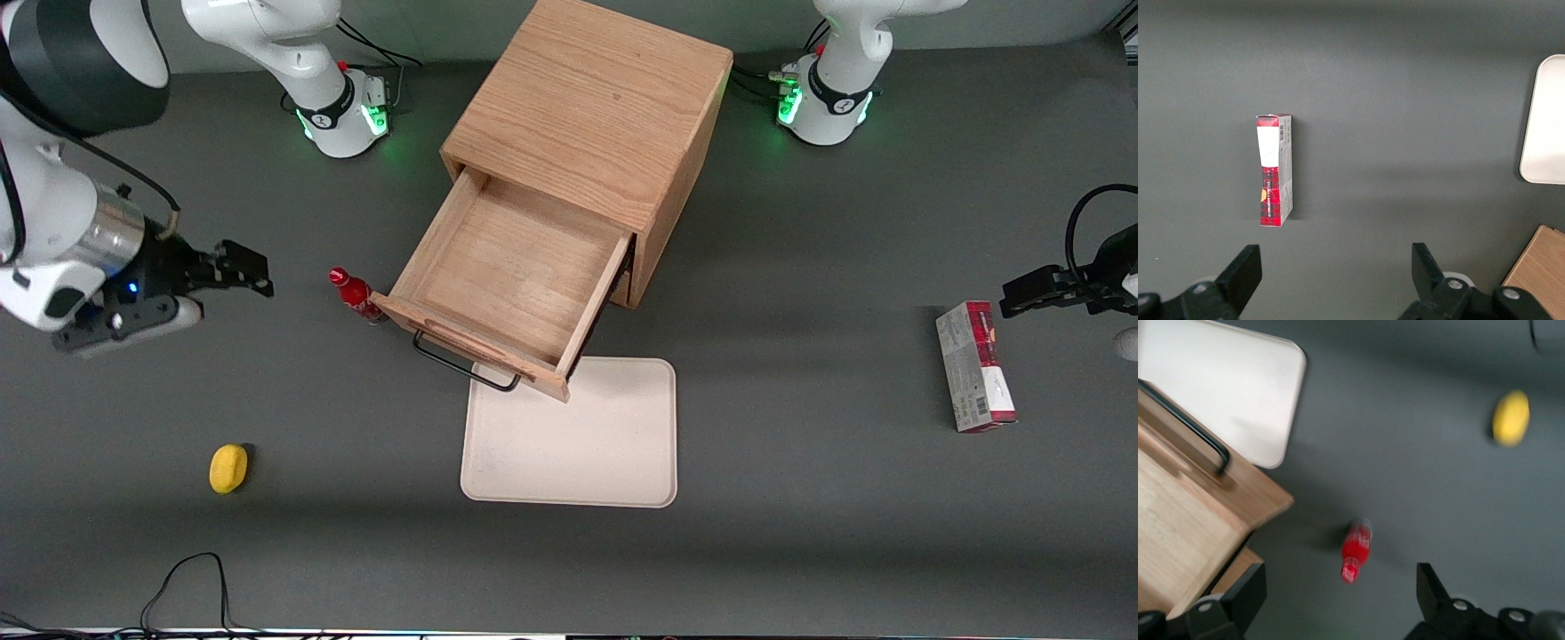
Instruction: Open upper drawer
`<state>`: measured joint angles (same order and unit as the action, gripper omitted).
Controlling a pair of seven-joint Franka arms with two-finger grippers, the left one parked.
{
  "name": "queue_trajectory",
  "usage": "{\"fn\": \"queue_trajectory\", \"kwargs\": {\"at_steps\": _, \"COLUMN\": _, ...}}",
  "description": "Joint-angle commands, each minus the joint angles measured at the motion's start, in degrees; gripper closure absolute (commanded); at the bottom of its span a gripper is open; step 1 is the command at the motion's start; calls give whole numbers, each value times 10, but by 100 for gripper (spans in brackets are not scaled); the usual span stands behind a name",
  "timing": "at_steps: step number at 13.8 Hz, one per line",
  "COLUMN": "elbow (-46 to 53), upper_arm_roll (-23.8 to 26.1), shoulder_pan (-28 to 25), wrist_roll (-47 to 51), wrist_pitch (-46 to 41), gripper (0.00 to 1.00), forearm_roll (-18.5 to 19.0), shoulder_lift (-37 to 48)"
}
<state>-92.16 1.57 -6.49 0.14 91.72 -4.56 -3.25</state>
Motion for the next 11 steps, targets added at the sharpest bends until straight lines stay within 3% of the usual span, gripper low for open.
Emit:
{"fn": "queue_trajectory", "kwargs": {"at_steps": 1, "elbow": -184, "upper_arm_roll": -6, "shoulder_pan": -6, "wrist_roll": 63, "wrist_pitch": 40, "gripper": 0, "forearm_roll": 27, "shoulder_lift": 165}}
{"fn": "queue_trajectory", "kwargs": {"at_steps": 7, "elbow": -157, "upper_arm_roll": -15, "shoulder_pan": -5, "wrist_roll": 62, "wrist_pitch": 34, "gripper": 0, "forearm_roll": 32, "shoulder_lift": 153}}
{"fn": "queue_trajectory", "kwargs": {"at_steps": 11, "elbow": -114, "upper_arm_roll": -11, "shoulder_pan": -5, "wrist_roll": 63, "wrist_pitch": 20, "gripper": 0, "forearm_roll": 64, "shoulder_lift": 120}}
